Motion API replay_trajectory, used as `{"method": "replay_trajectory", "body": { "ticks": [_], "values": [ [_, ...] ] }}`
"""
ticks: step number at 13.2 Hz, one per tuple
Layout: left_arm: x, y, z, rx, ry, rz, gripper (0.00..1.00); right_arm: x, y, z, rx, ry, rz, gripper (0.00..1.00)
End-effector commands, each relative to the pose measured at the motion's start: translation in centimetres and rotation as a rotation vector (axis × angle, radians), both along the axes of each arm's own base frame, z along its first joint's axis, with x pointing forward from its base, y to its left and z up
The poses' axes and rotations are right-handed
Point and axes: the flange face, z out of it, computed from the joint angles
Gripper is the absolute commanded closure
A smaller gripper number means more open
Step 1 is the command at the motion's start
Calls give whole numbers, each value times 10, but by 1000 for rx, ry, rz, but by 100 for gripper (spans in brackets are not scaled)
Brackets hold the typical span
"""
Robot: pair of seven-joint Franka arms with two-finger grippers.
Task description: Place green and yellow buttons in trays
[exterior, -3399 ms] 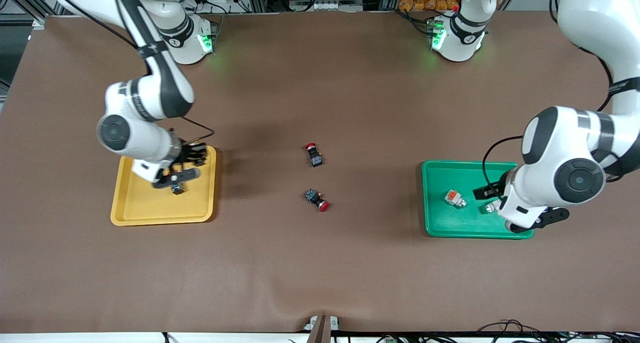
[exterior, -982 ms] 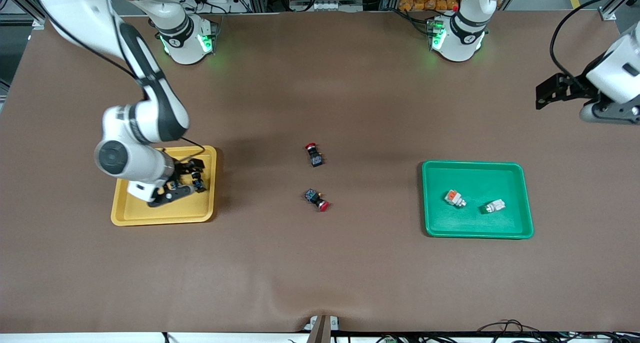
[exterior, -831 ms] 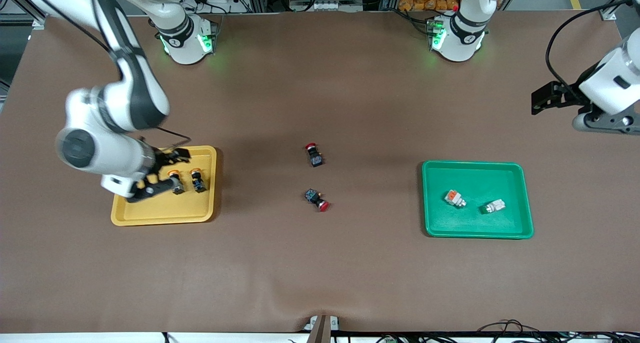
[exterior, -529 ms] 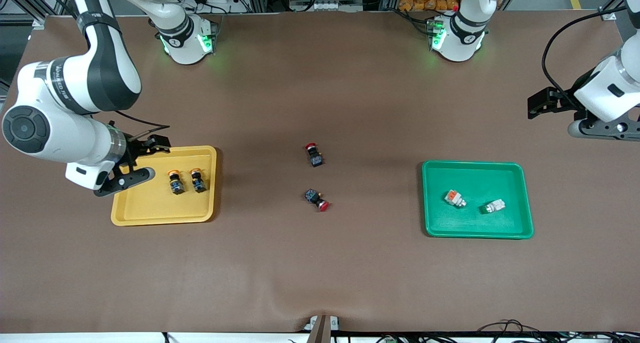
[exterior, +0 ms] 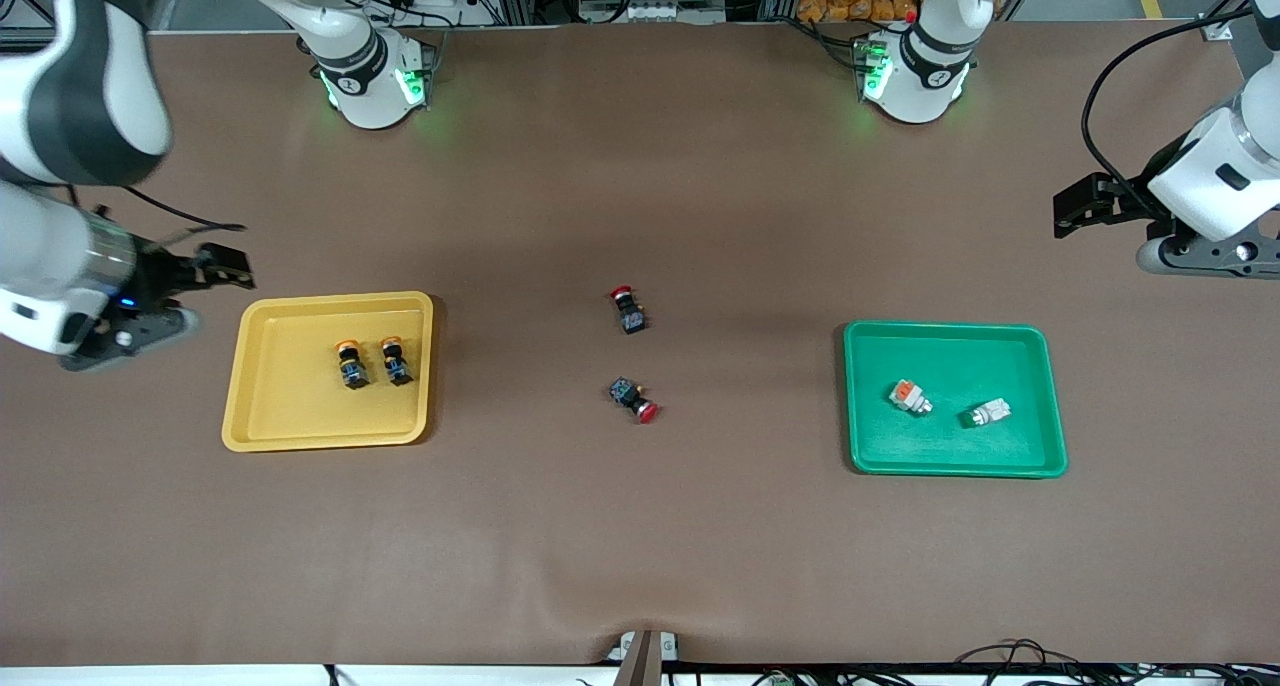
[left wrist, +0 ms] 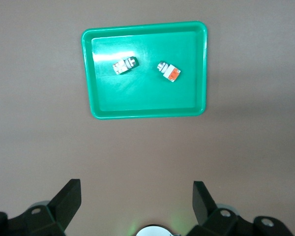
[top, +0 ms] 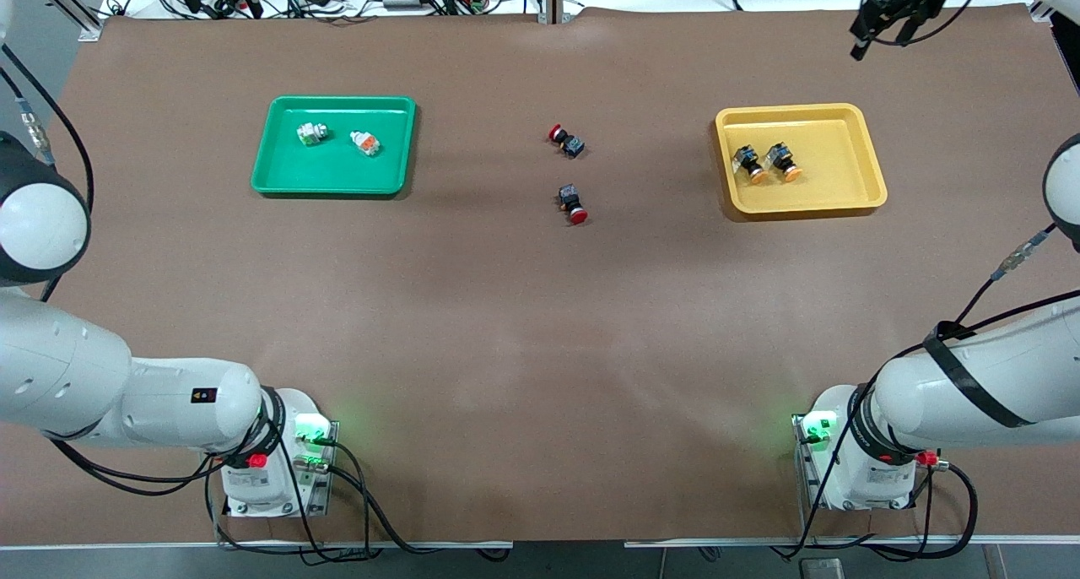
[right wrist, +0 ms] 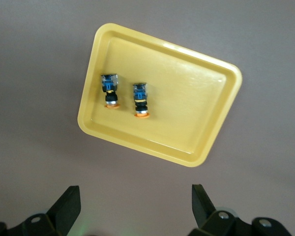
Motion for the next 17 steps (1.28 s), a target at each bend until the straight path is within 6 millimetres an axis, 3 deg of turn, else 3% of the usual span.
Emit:
{"method": "replay_trajectory", "body": {
  "ticks": [1, 4, 10, 17],
  "values": [
    [-7, -22, 6, -16, 1, 17, 0, -3, 5, 21, -6, 0, 13, 0],
    [-10, -31, 5, -15, 5, 1, 0, -6, 7, 32, -12, 15, -17, 0],
    [-4, -13, 8, 32, -19, -28, 0, -29, 13, 75, -43, -24, -180, 0],
    [-3, -9, 9, 56, -29, -50, 0, -29, 8, 77, -57, -44, -272, 0]
  ]
}}
